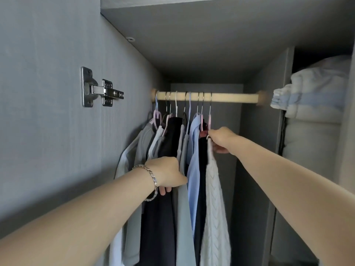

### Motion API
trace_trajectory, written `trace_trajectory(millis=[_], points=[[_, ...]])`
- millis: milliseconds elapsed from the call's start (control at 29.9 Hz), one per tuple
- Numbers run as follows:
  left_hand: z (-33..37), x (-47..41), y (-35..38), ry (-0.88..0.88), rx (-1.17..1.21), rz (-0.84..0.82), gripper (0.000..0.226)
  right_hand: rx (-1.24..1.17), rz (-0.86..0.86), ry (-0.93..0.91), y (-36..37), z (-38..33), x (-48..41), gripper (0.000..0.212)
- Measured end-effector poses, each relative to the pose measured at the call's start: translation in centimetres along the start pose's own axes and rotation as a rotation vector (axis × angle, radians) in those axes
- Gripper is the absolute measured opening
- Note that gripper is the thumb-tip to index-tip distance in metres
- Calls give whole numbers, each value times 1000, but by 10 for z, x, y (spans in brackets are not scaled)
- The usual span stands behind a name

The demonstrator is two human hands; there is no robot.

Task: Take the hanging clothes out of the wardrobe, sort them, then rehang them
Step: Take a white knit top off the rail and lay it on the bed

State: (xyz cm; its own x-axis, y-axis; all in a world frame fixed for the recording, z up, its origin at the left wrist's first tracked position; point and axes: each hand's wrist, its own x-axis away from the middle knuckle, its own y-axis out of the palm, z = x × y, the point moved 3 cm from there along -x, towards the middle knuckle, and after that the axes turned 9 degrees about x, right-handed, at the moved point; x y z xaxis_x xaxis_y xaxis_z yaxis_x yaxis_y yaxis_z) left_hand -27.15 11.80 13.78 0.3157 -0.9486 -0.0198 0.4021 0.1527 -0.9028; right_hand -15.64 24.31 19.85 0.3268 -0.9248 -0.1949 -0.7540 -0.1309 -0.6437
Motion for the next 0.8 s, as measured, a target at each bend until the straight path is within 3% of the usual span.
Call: trace_trajectory(millis=[100, 335, 502, 669, 736, 803], points=[[1, -12, 1, -9, 42, -95, 24, -21, -92, 42, 13, -6, -4, 20], [-1, -16, 7, 37, 30, -112, 22, -77, 93, 13, 9, -14, -2, 13], [-2, -1, 8, 46, 52, -47, 27, -37, 168, 0, -25, -14, 24, 18], [11, 27, 23, 23, 21, -19, 25, 1, -79, 28, -37, 24, 82, 24], [23, 40, 37, 19, 5, -34, 27, 141, -113, 14, -36, 47, 115, 32], [38, 53, 54, 23, 1, -58, 30, 431, -79, -15, -34, 67, 152, 23]])
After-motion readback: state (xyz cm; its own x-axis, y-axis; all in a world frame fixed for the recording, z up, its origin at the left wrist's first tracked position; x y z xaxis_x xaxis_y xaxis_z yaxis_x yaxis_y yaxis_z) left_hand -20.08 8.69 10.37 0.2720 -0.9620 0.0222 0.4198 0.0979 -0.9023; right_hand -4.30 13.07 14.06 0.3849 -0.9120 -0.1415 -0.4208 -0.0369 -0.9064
